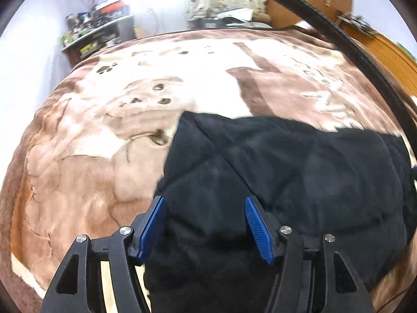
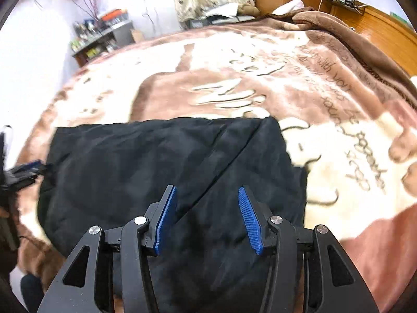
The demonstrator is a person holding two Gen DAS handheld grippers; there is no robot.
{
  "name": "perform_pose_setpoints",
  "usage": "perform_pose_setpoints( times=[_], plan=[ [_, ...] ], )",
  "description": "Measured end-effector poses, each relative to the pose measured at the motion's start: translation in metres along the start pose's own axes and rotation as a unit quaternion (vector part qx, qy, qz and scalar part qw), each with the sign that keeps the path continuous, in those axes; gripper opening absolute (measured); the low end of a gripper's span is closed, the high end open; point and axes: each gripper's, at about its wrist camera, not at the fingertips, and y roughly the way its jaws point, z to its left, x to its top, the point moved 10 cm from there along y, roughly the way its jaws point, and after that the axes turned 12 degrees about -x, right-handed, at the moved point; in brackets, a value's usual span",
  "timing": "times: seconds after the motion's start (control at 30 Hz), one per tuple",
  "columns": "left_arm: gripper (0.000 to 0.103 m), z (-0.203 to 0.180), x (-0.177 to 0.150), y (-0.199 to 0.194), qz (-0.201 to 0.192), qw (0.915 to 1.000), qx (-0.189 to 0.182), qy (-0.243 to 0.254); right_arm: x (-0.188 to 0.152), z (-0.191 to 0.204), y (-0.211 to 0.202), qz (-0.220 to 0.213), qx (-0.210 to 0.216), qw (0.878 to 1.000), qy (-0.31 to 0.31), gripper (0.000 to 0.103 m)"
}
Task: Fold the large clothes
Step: 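Release the jacket and smooth the folded bundle with both tools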
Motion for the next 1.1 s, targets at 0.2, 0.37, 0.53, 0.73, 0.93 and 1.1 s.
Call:
perform_pose_setpoints(
  times=[0.2, 0.37, 0.53, 0.73, 0.93, 1.1],
  plan=[
    [0.067, 0.006, -0.007, 0.050, 0.064, 0.9978, -0.006, -0.015, -0.016, 0.001, 0.052, 0.069, 0.002, 0.998, 0.006, 0.049],
    [0.071, 0.017, -0.011, 0.076, 0.088, 0.9945, -0.032, -0.046, -0.024, 0.005, 0.072, 0.096, 0.006, 0.995, 0.003, 0.050],
    [0.073, 0.013, -0.010, 0.073, 0.079, 0.9948, -0.021, -0.061, -0.021, 0.009, 0.066, 0.090, -0.018, 0.996, -0.013, 0.050],
    [0.074, 0.020, -0.001, 0.034, 0.065, 0.9923, -0.071, -0.078, -0.010, -0.001, 0.011, 0.045, 0.022, 0.999, 0.006, 0.051],
    [0.085, 0.039, -0.012, -0.009, 0.029, 0.9862, -0.123, -0.107, -0.024, -0.029, -0.023, 0.014, 0.040, 0.999, 0.032, 0.072],
    [0.089, 0.061, -0.045, -0.015, 0.051, 0.9751, -0.172, -0.131, -0.050, -0.058, -0.023, 0.039, 0.084, 0.993, 0.078, 0.077]
  ],
)
